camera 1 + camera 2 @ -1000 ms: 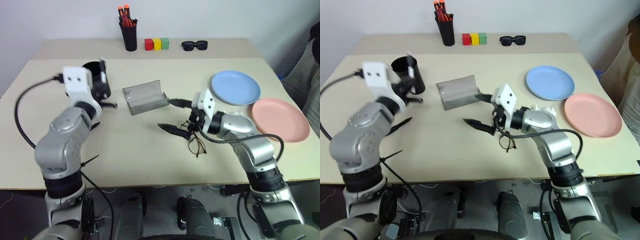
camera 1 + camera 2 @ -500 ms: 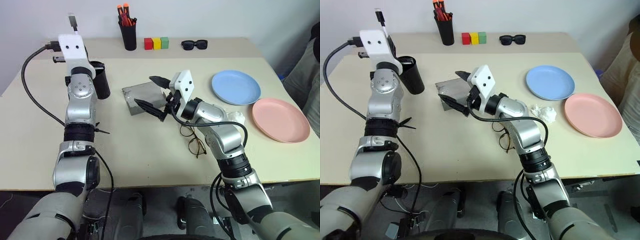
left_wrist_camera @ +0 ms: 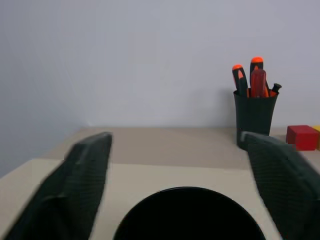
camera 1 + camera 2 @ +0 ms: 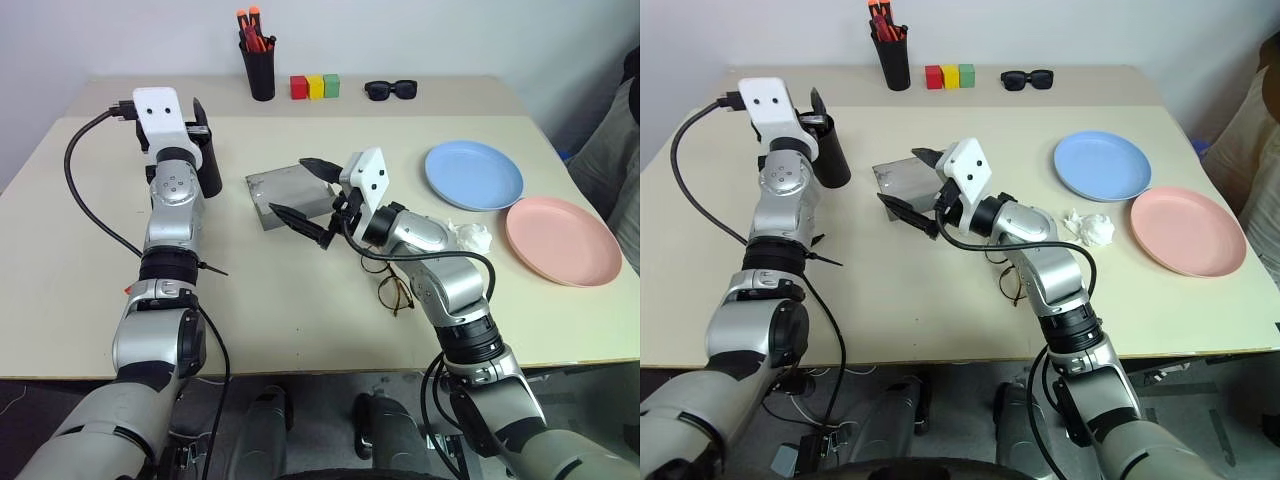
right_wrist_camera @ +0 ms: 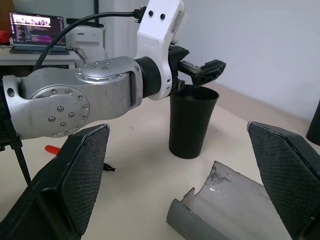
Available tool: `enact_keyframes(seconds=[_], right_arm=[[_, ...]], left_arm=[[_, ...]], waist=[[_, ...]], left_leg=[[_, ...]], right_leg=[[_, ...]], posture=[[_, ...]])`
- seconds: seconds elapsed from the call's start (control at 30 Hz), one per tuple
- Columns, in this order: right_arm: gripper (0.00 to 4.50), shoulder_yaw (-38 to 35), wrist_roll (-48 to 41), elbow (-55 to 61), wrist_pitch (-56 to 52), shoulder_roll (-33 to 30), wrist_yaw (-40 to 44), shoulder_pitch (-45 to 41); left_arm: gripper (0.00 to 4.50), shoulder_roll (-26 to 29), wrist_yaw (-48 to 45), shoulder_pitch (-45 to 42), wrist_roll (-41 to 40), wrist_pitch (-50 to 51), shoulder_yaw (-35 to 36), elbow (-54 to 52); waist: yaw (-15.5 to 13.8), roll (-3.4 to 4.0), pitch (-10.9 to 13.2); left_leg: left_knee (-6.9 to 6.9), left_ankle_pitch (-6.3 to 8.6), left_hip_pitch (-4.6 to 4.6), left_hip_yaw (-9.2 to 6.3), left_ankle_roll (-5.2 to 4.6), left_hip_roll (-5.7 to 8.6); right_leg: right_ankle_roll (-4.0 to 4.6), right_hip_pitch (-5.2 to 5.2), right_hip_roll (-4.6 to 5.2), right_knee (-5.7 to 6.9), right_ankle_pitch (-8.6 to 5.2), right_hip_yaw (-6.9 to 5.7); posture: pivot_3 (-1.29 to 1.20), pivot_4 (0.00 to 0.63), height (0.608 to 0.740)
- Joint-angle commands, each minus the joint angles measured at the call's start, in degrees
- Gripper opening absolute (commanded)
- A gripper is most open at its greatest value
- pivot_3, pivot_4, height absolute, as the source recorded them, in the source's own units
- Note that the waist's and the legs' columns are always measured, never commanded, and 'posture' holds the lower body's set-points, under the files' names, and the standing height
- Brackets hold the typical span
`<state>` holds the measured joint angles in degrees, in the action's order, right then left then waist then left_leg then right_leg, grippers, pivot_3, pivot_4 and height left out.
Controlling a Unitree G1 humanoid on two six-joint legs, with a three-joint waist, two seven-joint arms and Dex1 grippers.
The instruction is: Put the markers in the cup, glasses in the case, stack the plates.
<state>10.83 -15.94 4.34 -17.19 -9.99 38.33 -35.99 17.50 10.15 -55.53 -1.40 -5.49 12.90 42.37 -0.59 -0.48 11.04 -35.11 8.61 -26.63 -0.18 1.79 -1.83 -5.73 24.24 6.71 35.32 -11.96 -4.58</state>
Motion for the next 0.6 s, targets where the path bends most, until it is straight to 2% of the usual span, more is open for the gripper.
enact_keyframes(seconds=[0.03,0.1,0.2,0.23,0.33,0.4,0.47,0.6], right_arm=[[4.50,0.1,-0.6,2.2,0.4,0.4,0.5,-0.9],[4.50,0.1,-0.5,2.4,0.4,-0.1,1.0,-1.0],[4.50,0.0,-1.8,3.9,-1.4,-3.7,5.0,-0.5],[4.50,0.1,-2.3,4.8,-1.9,-5.9,7.5,0.0],[4.50,0.4,-3.1,6.2,-2.7,-10.6,11.9,1.2],[4.50,-0.1,-3.6,6.7,-3.1,-14.8,15.4,2.5],[4.50,-0.4,-3.6,6.4,-3.1,-17.3,17.4,3.2],[4.50,-0.6,-3.7,6.0,-3.2,-19.4,18.7,3.3]], left_arm=[[4.09,0.9,-0.3,-0.2,-3.0,2.4,2.5,-6.8],[4.09,2.3,-3.8,2.2,-6.6,8.1,4.0,-13.1],[4.09,7.6,-16.3,9.0,-16.0,24.5,4.3,-27.8],[4.30,9.8,-18.6,11.6,-18.7,29.9,5.1,-32.5],[4.30,15.1,-21.6,17.2,-23.6,42.0,6.9,-41.6],[4.30,22.8,-26.5,25.4,-25.7,52.9,6.4,-48.9],[4.30,28.6,-29.0,31.2,-27.6,62.5,6.4,-53.6],[4.30,33.9,-31.6,34.6,-29.3,73.9,4.5,-54.8]], waist=[[0.0,0.00,0.0],[0.2,0.00,0.0],[1.1,0.01,0.0],[1.4,0.02,0.0],[1.5,0.02,0.0],[1.7,0.02,0.0],[1.7,0.06,0.0],[1.0,0.08,0.1]], left_leg=[[0.00,0.00,0.00,0.00,0.00,0.00],[0.01,0.00,0.00,0.00,0.00,0.00],[0.04,-0.01,0.01,0.00,0.01,-0.02],[0.05,-0.01,0.02,-0.01,0.02,-0.02],[0.05,-0.02,0.03,-0.06,0.04,-0.03],[0.06,-0.01,0.08,-0.07,0.06,-0.04],[0.13,0.01,0.13,-0.02,0.10,-0.06],[0.14,0.10,0.10,-0.05,0.25,-0.12]], right_leg=[[0.00,0.00,0.00,0.00,0.00,0.00],[0.00,0.00,0.00,-0.01,0.00,0.00],[0.00,0.01,0.00,0.02,0.00,0.00],[0.01,0.01,0.00,0.03,0.00,0.00],[0.02,0.01,0.01,0.06,-0.01,0.00],[0.08,0.02,0.00,0.08,-0.05,0.00],[0.24,0.01,0.02,0.06,-0.14,0.03],[0.23,0.24,0.00,-0.07,-0.23,-0.04]], posture=[[0.00,0.150,0.740],[0.00,0.150,0.740],[0.00,0.150,0.740],[0.00,0.150,0.740],[0.00,0.150,0.740],[0.00,0.150,0.740],[0.00,0.150,0.740],[0.00,0.150,0.740]])
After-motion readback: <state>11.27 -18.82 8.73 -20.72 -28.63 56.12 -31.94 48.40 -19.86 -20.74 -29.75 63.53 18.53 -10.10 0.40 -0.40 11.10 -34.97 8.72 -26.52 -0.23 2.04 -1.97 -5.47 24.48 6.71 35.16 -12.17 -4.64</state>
